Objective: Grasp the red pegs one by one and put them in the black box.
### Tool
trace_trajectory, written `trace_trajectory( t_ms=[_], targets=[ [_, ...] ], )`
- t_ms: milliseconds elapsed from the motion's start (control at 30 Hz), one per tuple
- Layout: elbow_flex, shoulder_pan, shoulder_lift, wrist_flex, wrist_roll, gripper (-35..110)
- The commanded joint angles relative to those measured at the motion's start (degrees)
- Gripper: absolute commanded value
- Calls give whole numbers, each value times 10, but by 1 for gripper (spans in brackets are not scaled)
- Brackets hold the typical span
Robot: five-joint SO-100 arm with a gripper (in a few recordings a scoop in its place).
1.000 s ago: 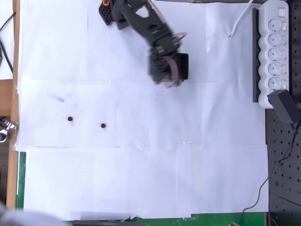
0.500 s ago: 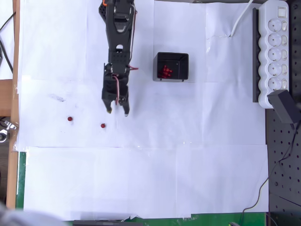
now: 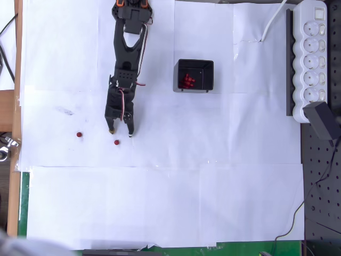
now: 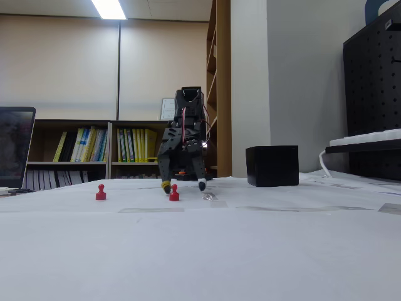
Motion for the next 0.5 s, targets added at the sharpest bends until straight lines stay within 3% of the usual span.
trace_trajectory(
  t_ms=[0, 467],
  targets=[
    [20, 8, 8, -52, 4, 23],
    [73, 3, 72, -104, 14, 23]
  ],
)
